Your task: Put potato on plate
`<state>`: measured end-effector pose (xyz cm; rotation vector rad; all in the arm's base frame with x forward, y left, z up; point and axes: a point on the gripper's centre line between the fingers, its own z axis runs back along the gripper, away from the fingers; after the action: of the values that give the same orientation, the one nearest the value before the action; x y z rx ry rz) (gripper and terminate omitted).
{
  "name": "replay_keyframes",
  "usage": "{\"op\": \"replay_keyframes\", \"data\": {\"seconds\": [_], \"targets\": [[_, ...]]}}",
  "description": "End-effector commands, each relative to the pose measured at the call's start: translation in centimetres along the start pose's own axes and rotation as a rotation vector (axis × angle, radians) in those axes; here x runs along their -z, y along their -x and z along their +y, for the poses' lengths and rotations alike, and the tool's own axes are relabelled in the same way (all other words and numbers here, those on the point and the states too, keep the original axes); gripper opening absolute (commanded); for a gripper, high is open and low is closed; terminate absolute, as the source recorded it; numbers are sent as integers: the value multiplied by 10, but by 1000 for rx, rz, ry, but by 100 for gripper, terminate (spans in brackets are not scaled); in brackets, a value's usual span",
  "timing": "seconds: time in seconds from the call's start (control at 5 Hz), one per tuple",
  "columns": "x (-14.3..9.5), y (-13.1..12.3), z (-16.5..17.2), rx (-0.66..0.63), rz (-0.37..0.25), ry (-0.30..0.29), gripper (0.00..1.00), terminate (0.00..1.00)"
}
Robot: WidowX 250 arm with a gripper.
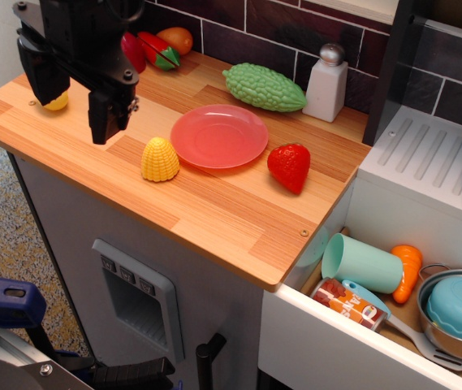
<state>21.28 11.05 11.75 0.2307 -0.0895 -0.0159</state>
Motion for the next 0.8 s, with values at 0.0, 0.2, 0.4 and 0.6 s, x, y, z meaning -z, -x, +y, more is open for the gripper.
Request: {"op": "replay_keyframes", "data": {"seconds": [0.0, 0.2, 0.4, 0.6], "targets": [[0, -16, 48, 13, -37, -61, 100, 0], [16, -30, 79, 27, -48, -85, 100, 0], [35, -35, 104, 60, -90, -98, 100, 0], [47, -44, 117, 74, -92, -86, 100, 0]]}}
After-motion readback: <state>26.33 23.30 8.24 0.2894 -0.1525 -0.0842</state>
